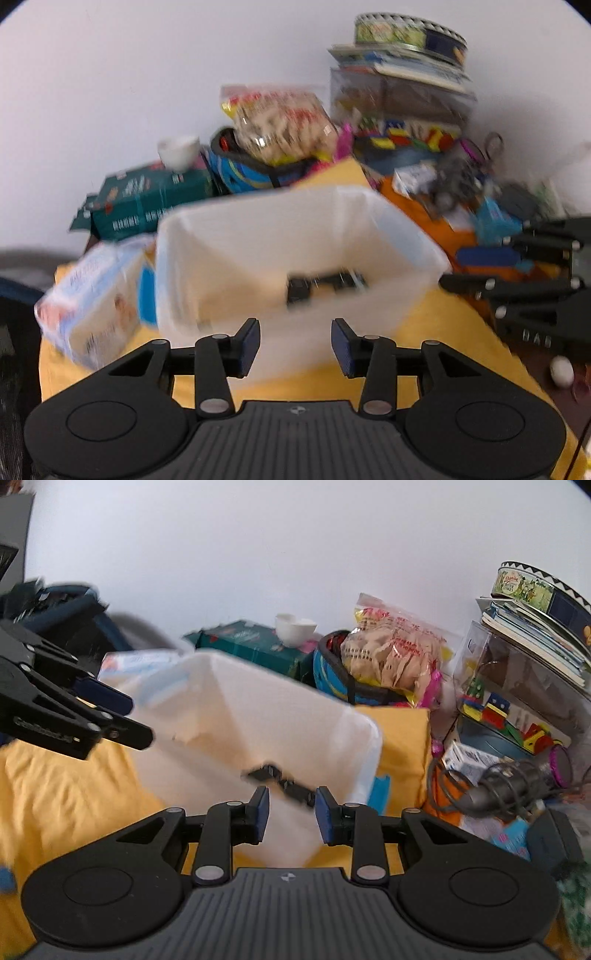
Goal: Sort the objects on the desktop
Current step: 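Carry both figures over the white bin and open both tools, then grasp an orange block with the right tool while the left tool grasps a green block, then carry both blocks over the white bin and open both tools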
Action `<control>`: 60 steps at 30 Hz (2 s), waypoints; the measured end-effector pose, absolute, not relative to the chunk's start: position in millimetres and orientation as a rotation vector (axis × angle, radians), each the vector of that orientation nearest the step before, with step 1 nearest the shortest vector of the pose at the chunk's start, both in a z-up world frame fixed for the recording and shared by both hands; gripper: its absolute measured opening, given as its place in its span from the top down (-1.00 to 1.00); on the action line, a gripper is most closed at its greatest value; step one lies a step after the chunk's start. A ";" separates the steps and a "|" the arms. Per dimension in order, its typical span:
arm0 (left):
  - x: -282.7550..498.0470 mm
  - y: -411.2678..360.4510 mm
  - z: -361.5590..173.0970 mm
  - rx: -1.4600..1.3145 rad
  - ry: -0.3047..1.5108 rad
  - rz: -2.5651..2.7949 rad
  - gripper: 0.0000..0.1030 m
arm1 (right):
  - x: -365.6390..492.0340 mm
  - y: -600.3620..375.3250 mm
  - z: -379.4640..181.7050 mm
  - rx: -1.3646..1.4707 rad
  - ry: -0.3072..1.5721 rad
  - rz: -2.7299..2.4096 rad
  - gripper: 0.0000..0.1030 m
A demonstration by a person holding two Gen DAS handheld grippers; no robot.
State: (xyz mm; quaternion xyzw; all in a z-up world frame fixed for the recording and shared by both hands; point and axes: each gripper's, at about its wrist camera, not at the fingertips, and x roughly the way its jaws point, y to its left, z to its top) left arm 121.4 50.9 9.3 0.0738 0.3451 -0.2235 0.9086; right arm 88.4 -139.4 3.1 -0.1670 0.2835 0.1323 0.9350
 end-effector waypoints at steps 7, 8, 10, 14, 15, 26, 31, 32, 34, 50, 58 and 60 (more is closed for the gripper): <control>65.1 53.4 -31.7 0.136 0.842 -0.469 0.09 | 43.0 -160.4 -25.6 -0.342 0.697 0.303 0.40; 55.7 52.8 -37.1 0.139 0.858 -0.465 0.09 | 37.2 -162.7 -29.5 -0.330 0.719 0.312 0.40; 42.4 51.6 -44.9 0.141 0.886 -0.462 0.09 | 22.1 -165.7 -37.4 -0.311 0.760 0.338 0.40; 13.7 47.6 -59.2 0.144 0.933 -0.479 0.09 | -8.8 -166.9 -49.1 -0.309 0.808 0.410 0.43; 7.1 45.0 -61.7 0.147 0.943 -0.487 0.09 | -16.3 -165.1 -51.8 -0.316 0.819 0.428 0.45; -33.9 36.8 -72.6 0.141 0.993 -0.458 0.09 | -55.7 -133.4 -82.8 -0.459 0.848 0.567 0.47; -49.5 47.3 -73.1 0.132 1.008 -0.419 0.09 | -52.0 -127.7 -98.9 -0.530 0.851 0.539 0.46; -53.0 49.5 -72.7 0.132 1.010 -0.410 0.09 | -51.3 -128.1 -102.0 -0.540 0.854 0.528 0.45; -61.4 54.3 -72.5 0.130 1.015 -0.401 0.09 | -49.7 -131.5 -105.4 -0.536 0.853 0.521 0.46; -63.0 60.6 -99.9 0.069 1.059 -0.414 0.33 | -43.8 -127.7 -94.9 -0.487 0.832 0.542 0.48; -31.5 54.8 -51.7 0.088 0.891 -0.428 0.33 | -34.6 -133.6 -91.5 -0.458 0.827 0.508 0.48; -19.2 54.8 -35.7 0.091 0.834 -0.424 0.32 | -31.4 -134.2 -81.4 -0.465 0.799 0.497 0.48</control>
